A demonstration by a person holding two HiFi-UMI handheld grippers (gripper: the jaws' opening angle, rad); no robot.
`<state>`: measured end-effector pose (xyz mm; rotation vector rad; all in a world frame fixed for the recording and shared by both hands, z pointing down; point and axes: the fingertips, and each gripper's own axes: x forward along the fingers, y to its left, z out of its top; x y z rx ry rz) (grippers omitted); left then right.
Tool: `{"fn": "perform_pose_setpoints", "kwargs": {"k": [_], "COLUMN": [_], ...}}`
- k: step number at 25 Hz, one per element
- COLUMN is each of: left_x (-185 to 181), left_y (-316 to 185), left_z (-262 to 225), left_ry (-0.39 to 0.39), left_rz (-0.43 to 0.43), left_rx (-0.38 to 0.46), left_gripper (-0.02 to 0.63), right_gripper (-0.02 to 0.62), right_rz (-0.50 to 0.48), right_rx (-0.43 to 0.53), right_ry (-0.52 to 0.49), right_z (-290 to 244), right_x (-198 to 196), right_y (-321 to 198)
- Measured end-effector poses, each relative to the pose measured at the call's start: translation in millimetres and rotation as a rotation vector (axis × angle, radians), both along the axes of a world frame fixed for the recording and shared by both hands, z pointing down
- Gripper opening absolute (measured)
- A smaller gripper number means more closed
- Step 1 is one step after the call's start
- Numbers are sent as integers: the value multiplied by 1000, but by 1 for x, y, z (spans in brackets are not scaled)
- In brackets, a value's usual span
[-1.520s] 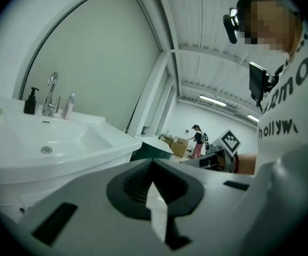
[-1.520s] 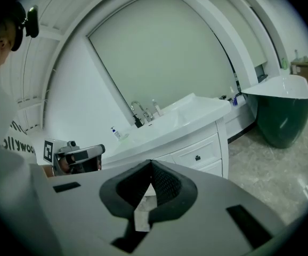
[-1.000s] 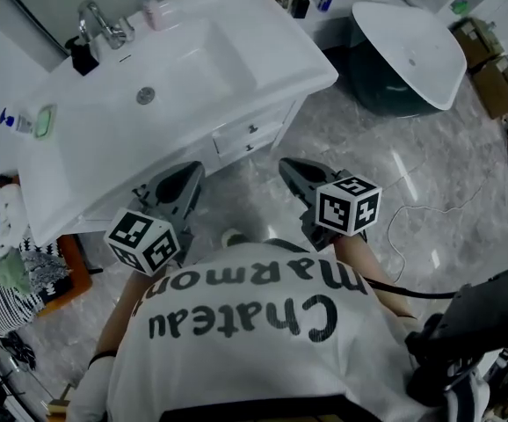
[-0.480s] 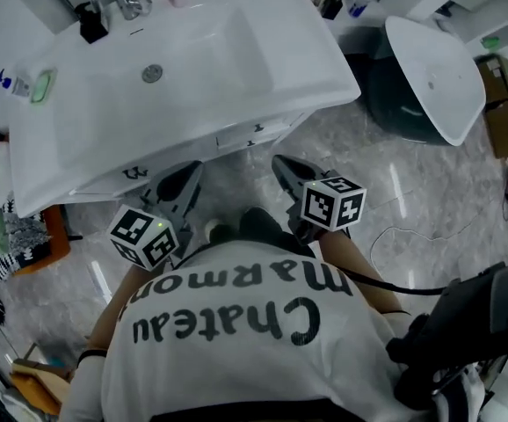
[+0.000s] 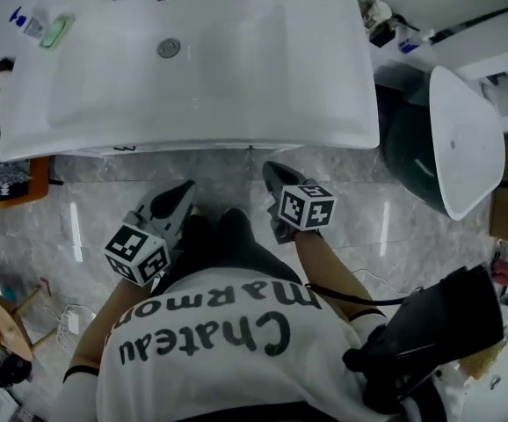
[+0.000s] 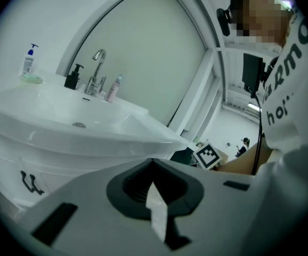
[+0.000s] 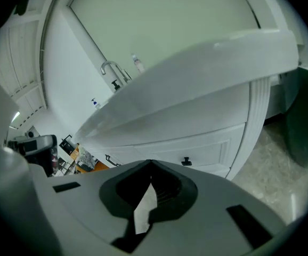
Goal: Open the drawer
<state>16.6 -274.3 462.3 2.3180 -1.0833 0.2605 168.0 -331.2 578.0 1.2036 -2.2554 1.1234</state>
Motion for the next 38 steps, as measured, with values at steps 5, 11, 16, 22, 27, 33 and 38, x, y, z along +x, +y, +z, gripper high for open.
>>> {"fn": "perform_pose_setpoints", "kwargs": {"k": [5, 11, 16, 22, 27, 33, 38], "left_x": [-5, -24, -30, -35, -51, -58, -56], "left_y": [12, 43, 57, 69, 84, 91, 89], "left_z": [16, 32, 36, 40, 41, 43, 44], "left_ry": [-26, -79, -69, -70, -88, -92, -87], "left_rz": [-122, -242, -333, -394, -462, -482, -452], "left_rx": [-50, -125, -152, -170, -184, -191, -180], "left_gripper": [2, 2, 2, 2, 2, 2, 2], "right_gripper": [8, 86, 166, 207, 205, 158, 153], "right_rz": [-81, -92, -60, -12, -8, 11, 13], "right_rx": [-15, -71, -119, -172, -164, -143, -136], "right_ry": [149, 191, 202, 222, 266, 267, 269], "right_z": [63, 113, 136, 160, 168, 168, 166], "right_x": [13, 9, 7, 9, 2, -5, -5], "right_y": [-20, -36, -54, -75, -78, -83, -84]}}
